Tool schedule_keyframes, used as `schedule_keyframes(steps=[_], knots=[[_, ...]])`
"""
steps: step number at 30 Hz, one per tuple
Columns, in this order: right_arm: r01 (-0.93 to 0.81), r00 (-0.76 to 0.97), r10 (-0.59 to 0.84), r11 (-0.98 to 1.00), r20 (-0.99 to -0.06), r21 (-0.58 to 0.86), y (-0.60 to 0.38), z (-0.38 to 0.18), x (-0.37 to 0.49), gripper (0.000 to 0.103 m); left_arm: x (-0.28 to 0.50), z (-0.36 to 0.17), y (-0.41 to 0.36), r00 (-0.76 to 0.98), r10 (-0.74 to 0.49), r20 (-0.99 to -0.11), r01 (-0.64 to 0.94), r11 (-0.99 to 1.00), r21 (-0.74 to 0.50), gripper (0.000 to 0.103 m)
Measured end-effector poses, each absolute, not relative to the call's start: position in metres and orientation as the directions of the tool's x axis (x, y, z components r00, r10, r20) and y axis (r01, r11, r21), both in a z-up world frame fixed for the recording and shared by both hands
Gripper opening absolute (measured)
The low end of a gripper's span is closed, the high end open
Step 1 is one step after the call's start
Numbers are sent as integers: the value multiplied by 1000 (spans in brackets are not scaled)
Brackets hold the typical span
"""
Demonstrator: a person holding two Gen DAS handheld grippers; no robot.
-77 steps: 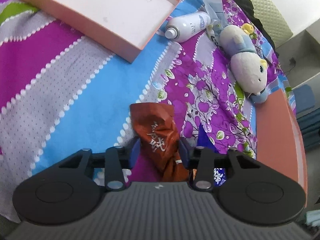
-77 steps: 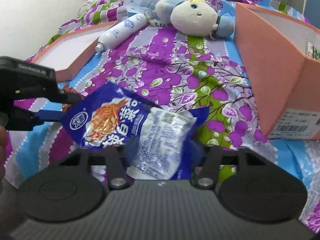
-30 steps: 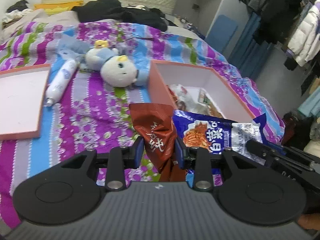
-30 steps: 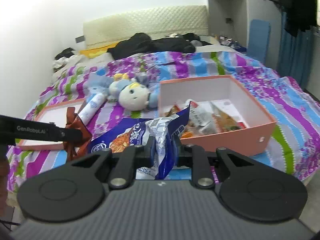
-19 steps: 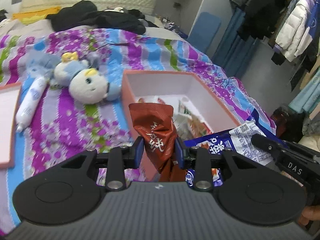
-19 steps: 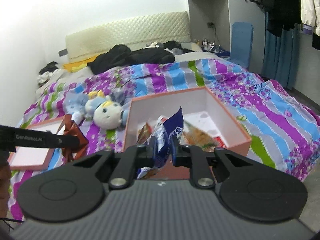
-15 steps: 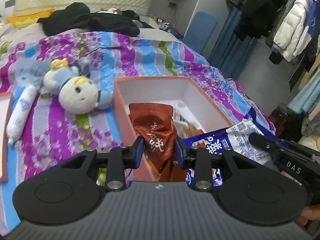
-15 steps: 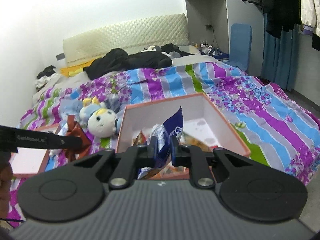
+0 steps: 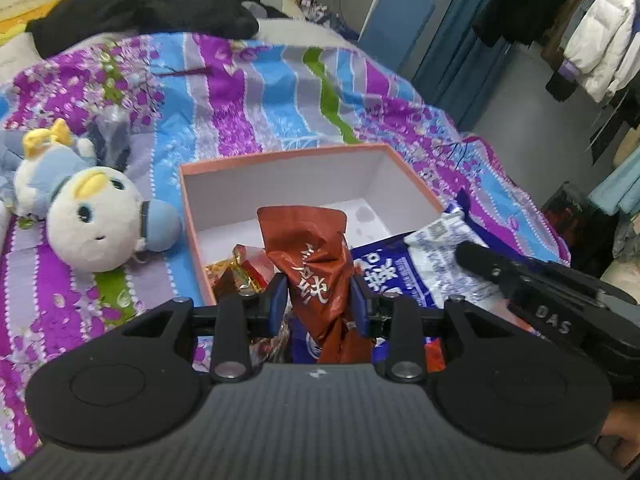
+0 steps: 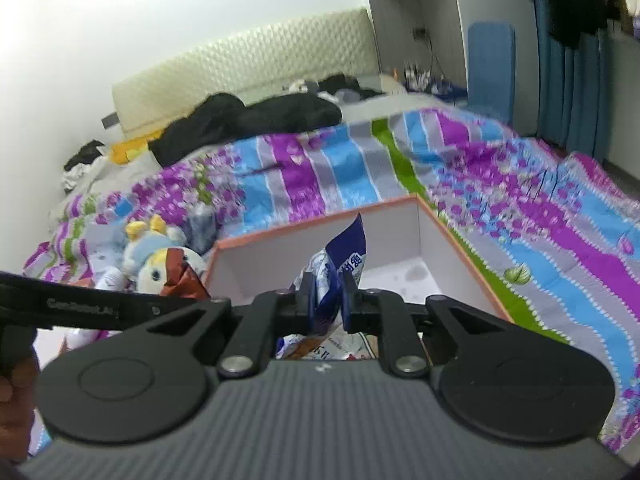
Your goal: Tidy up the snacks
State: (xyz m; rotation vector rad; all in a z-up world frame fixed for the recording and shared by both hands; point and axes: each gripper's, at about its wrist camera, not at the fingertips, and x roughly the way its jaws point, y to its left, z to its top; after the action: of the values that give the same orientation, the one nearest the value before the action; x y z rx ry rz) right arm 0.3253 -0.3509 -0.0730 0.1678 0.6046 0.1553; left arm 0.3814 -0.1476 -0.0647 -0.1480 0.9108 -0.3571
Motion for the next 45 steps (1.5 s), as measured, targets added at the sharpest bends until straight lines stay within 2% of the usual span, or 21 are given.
schedule_keyframes(steps=[6, 12, 14, 15, 18, 20, 22, 35, 45], knots=[[-67, 748, 195, 973, -634, 220, -358, -114, 359, 15, 412, -98, -157, 513, -356, -781, 237, 933, -270, 39], [-58, 717, 210, 968, -665, 243, -366, -132, 363, 18, 424, -113, -160, 505, -336, -795, 239, 939, -245, 39], [-52, 712, 211, 967, -670, 249, -369, -133, 362, 20, 425, -115, -159, 500, -347, -793, 242, 936, -256, 40], [-48, 713, 204, 969, -671, 243, -369, -133, 360, 22, 424, -113, -158, 505, -345, -791, 239, 937, -256, 45], [-50, 723, 190, 973, -664, 225, -368, -125, 354, 31, 414, -102, -153, 528, -335, -780, 229, 941, -248, 56], [-55, 732, 193, 973, -654, 226, -367, -117, 348, 47, 406, -90, -150, 546, -333, -769, 232, 942, -243, 57], [-65, 746, 196, 973, -636, 224, -365, -105, 339, 52, 397, -77, -147, 561, -330, -759, 234, 943, -237, 57], [-130, 843, 218, 970, -492, 207, -338, -10, 263, 52, 290, 31, -119, 682, -349, -643, 269, 937, -223, 58], [-130, 879, 201, 974, -433, 188, -321, 26, 189, 52, 201, 65, -98, 729, -356, -584, 276, 934, -226, 58]])
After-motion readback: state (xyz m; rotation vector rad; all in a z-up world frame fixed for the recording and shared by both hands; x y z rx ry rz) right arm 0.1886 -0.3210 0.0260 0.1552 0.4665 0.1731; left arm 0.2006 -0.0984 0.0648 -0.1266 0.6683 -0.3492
